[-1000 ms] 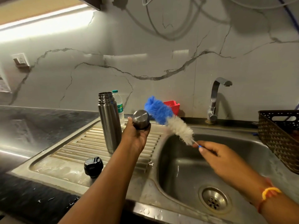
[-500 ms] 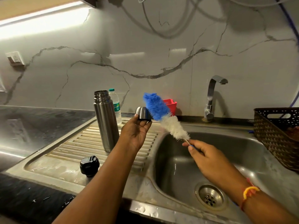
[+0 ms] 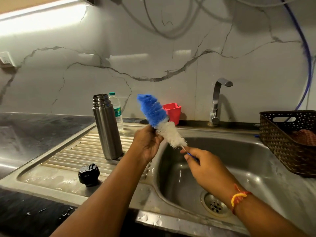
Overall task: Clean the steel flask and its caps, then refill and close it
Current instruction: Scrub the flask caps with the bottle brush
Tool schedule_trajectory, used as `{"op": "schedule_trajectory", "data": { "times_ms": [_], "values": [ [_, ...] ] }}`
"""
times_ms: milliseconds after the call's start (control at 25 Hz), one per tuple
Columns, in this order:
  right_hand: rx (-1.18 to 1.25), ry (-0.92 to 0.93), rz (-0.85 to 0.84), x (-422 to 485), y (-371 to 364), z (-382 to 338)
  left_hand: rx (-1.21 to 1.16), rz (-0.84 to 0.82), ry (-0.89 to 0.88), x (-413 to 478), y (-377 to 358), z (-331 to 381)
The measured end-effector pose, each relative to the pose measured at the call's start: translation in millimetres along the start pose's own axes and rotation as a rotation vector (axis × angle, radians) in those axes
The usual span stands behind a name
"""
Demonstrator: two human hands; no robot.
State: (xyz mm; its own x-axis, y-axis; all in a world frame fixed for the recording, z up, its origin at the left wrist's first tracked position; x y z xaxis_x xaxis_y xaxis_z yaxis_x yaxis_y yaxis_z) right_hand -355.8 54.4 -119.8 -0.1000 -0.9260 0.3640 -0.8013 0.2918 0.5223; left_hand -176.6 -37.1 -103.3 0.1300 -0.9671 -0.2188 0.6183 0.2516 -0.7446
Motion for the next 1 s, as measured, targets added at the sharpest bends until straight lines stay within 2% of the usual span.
{"op": "schedule_trajectory", "data": {
  "times_ms": [80,200,440,840,1000],
  "values": [
    [0.028,-0.011,-0.01,-2.8,-0.4,1.0,-0.067,0.016,0.009,1.9,2.4,8.3],
    [0.062,-0.006,0.053,-0.9,4.1,1.3,0.005,0.003,-0.016,3.0,2.9,7.5],
    [0.111,-0.064,0.181,14.6,22.4,13.4,-0.005,0.136,-0.08,16.3,9.9,11.4],
    [0.154,0.003,0.045,12.6,11.3,17.0,-0.062,0.112,-0.089,23.0,12.5,14.5],
    [0.079,0.022,0.033,13.6,7.9,17.2,0.106,0.066,-0.141,17.6,8.2,0.1]
  ]
}}
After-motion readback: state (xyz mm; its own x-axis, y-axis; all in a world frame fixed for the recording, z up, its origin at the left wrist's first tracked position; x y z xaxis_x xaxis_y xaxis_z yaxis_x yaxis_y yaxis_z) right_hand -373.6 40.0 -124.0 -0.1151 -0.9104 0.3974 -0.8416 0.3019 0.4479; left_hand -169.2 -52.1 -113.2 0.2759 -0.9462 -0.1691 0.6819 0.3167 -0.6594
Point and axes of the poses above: each hand's wrist, its own x-axis towards the middle knuckle, its own y-axis out of the back of the hand, z = x × y, the point moved 2 cm from there along x, towards the middle knuckle, and after that the axes turned 14 degrees about z, right-handed, at the moved point
